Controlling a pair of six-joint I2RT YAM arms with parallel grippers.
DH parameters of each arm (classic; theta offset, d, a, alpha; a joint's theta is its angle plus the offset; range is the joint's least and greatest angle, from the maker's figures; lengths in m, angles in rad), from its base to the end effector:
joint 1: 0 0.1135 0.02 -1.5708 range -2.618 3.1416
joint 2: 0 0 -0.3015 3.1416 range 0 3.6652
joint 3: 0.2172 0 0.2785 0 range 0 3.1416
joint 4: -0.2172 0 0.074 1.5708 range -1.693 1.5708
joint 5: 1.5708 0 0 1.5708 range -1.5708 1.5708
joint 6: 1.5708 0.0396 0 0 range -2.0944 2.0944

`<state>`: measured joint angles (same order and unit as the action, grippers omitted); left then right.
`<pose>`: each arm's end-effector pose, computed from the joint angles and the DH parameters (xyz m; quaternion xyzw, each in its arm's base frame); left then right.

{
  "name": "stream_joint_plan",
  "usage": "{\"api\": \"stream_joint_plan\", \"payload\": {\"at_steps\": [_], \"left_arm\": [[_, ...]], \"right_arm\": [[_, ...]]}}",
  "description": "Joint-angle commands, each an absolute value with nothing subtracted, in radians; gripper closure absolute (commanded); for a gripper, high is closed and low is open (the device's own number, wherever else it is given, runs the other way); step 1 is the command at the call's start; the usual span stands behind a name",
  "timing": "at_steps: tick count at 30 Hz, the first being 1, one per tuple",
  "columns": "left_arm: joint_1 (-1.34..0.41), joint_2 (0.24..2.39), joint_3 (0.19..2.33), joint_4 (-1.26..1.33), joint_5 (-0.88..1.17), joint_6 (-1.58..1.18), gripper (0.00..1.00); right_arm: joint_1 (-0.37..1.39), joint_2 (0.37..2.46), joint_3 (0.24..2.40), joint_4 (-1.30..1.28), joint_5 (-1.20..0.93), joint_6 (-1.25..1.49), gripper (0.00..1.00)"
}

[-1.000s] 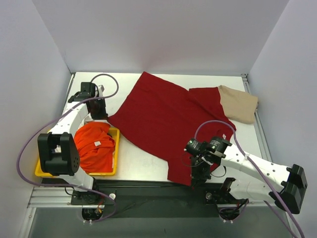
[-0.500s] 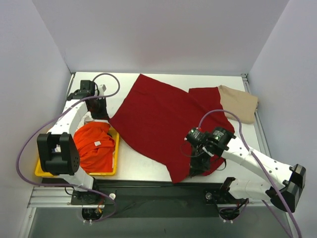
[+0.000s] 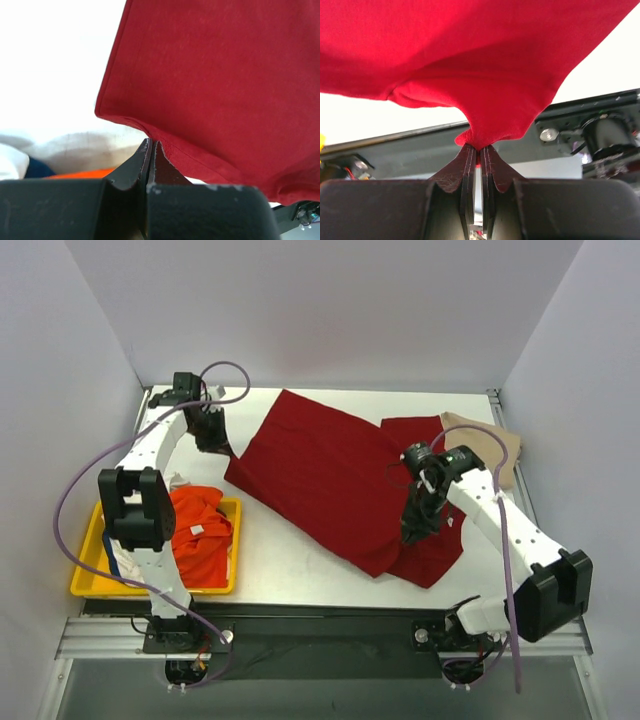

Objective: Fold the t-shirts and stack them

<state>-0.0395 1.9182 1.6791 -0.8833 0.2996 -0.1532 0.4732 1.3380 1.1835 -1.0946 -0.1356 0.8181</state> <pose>0.4488 -0.0294 0.2901 -0.0216 0.9644 -0.1660 0.2048 0.2327 0.1252 0.3169 0.1583 0.9721 0.1496 0.0874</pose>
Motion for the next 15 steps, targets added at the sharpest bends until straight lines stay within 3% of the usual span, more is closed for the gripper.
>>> {"api": "stream_joint_plan", "payload": {"at_steps": [1,15], "left_arm": [[-0.046,1.977,1.808,-0.91,0.331,-0.161,1.0],[-0.064,2.206,2.118,-0.919,0.337,-0.218,1.0]], "right_arm": [[0.396,1.382,1.244,-1.144,-0.097,0.709,1.0],[0.134,1.661,1.518,-1.132,-0.08,0.519,1.0]]}}
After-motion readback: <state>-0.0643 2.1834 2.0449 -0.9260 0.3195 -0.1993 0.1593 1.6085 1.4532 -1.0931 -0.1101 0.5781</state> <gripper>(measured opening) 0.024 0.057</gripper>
